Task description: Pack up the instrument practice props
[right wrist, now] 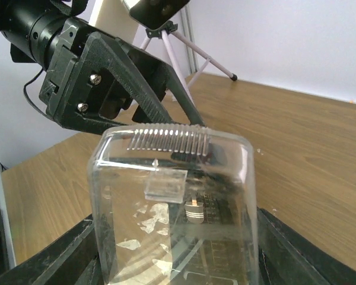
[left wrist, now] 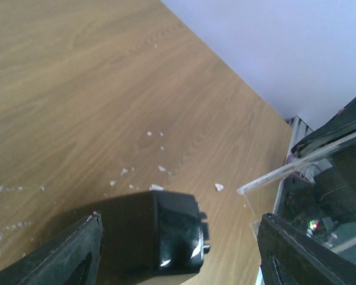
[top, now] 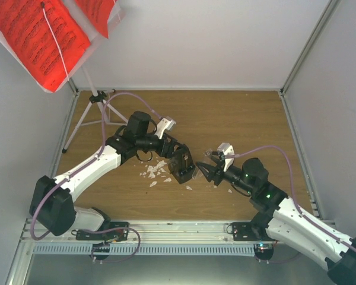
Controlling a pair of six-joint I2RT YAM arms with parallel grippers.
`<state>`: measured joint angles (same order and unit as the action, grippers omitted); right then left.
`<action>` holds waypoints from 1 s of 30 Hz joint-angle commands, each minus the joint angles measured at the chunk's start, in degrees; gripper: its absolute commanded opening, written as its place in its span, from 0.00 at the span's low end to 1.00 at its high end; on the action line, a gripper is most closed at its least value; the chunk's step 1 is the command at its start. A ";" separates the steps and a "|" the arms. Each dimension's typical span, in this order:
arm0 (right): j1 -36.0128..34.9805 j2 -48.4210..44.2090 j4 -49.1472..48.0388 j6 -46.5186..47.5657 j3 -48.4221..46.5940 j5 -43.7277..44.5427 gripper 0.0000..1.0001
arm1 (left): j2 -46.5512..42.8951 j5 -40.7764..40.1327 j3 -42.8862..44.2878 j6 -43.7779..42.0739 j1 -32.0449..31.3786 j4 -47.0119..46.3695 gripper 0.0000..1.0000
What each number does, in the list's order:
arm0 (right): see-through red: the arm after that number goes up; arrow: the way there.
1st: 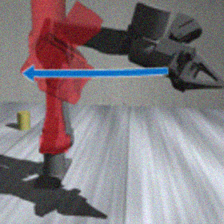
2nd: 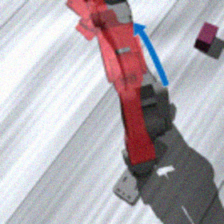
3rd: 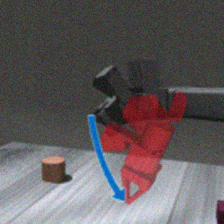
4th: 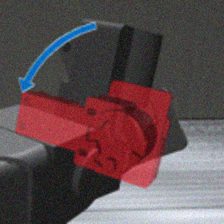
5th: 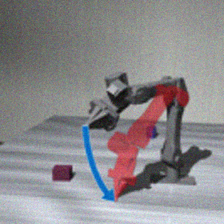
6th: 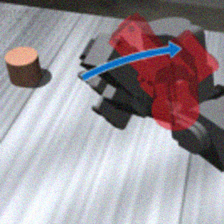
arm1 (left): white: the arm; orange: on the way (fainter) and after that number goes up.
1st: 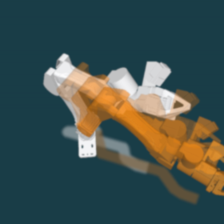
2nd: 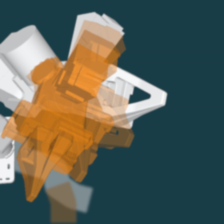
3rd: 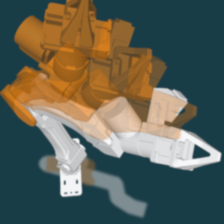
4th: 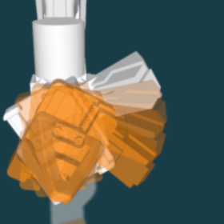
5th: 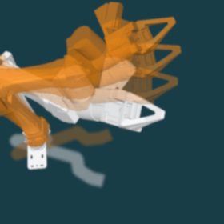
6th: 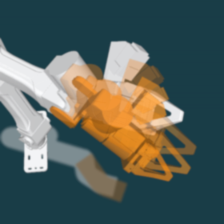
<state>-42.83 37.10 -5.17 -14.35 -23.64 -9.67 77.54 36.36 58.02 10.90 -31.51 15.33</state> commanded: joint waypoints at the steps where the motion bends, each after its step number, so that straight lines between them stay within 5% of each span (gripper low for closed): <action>1: -1.28 0.05 -3.07 0.45 0.95 3.03 0.59 | 0.19 6.02 -1.96 0.02 1.15 -3.35 0.72; 30: -1.36 5.83 -13.56 0.91 4.48 3.21 0.59 | 6.91 8.38 0.18 2.68 3.32 -9.16 0.72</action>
<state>-43.66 42.19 -14.68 -14.35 -19.92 -7.53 83.77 42.92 56.34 12.67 -28.88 9.76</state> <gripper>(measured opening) 0.612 0.697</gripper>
